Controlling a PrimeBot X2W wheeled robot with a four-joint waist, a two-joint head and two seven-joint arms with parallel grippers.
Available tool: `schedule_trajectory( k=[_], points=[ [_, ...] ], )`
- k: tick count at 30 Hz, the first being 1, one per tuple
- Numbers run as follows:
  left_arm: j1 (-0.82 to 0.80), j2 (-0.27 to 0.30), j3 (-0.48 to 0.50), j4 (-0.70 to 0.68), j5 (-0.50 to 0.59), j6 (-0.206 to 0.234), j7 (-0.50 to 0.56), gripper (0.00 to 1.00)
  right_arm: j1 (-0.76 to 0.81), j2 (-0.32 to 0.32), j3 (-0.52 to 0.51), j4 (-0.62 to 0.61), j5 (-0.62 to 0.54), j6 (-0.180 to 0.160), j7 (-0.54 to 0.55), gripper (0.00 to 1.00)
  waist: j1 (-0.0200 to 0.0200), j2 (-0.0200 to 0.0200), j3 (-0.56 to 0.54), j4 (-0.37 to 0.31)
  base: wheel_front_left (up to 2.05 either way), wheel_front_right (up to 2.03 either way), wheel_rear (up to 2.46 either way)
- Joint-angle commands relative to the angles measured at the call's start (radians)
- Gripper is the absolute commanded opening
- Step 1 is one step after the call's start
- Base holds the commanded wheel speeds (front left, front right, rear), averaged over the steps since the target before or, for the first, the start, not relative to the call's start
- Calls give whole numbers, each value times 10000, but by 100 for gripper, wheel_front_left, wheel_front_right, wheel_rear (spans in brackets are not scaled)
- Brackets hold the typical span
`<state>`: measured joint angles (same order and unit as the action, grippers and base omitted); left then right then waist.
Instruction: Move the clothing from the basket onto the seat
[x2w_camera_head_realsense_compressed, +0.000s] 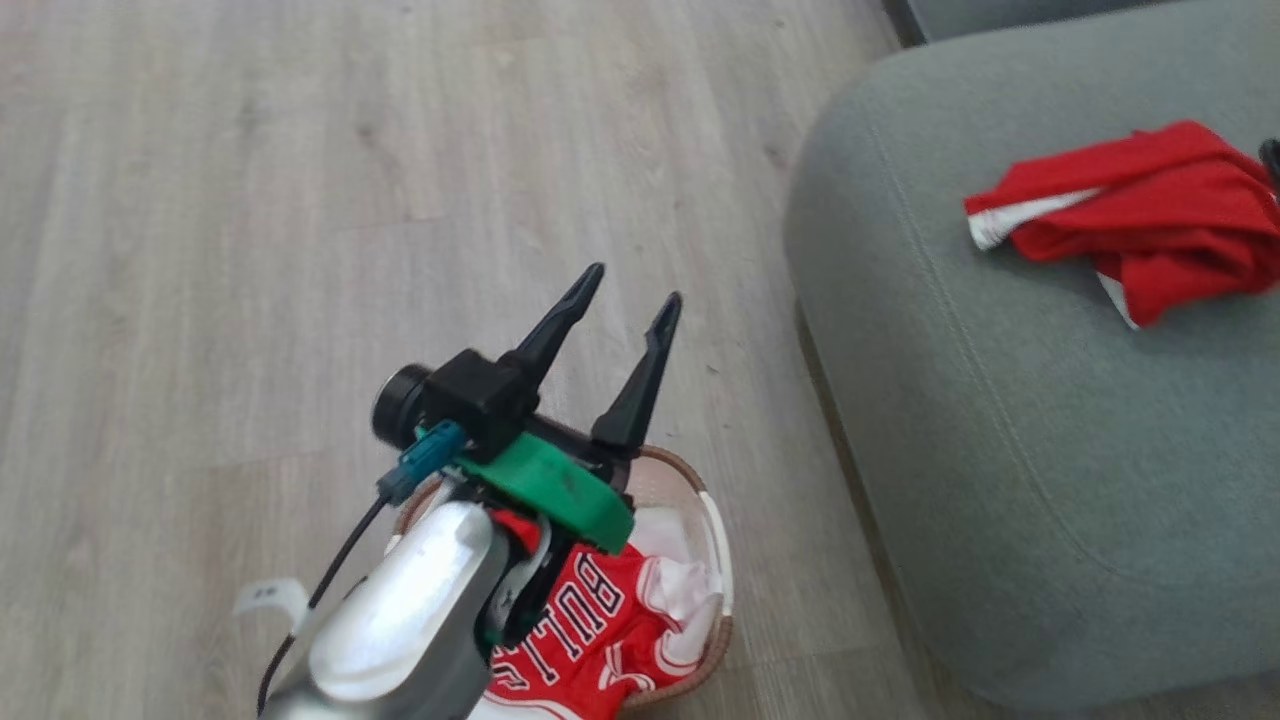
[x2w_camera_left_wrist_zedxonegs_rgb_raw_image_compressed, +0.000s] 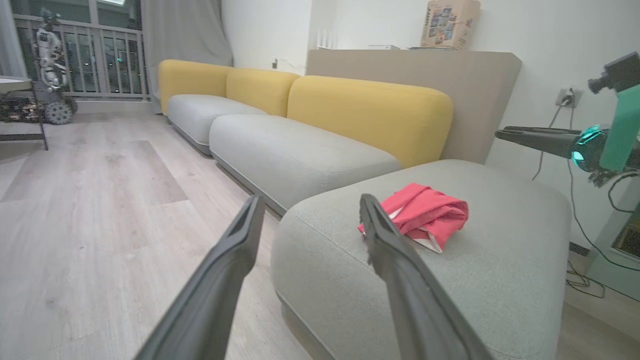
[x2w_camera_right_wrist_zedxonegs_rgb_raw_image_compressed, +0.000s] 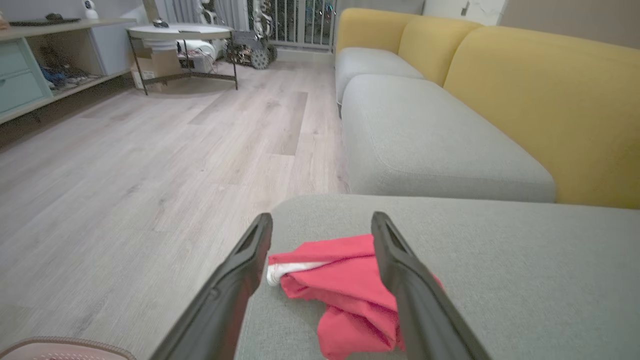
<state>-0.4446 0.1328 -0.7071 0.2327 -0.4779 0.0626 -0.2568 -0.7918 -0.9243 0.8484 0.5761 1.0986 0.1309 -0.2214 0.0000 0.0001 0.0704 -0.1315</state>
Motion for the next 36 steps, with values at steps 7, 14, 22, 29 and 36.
schedule_trajectory(
  k=[7,14,22,29,36],
  points=[
    [328,416,1050,-672,177,435,-49,100,1520,-272,-1622,-703,-813,-2,-393,100,0,-1,-281,733,0,0,0],
    [987,724,1719,-1061,437,829,-49,100,3971,1400,-5619,-2269,-3047,-2,-401,100,0,-1,-322,1186,0,0,0],
    [1920,712,2569,-1439,571,1080,-49,100,6767,4107,-8410,-4552,-5331,-2,-402,100,0,-1,-388,1485,0,0,0],
    [2704,570,3331,-1598,1035,1063,-49,100,7482,5718,-8460,-5417,-5853,-2,-403,100,0,-1,-332,1473,0,0,0],
    [3104,466,3919,-1658,1817,864,-49,100,7837,6368,-8109,-5635,-6327,-2,-403,100,0,-1,-269,1542,0,0,0]
  ],
)
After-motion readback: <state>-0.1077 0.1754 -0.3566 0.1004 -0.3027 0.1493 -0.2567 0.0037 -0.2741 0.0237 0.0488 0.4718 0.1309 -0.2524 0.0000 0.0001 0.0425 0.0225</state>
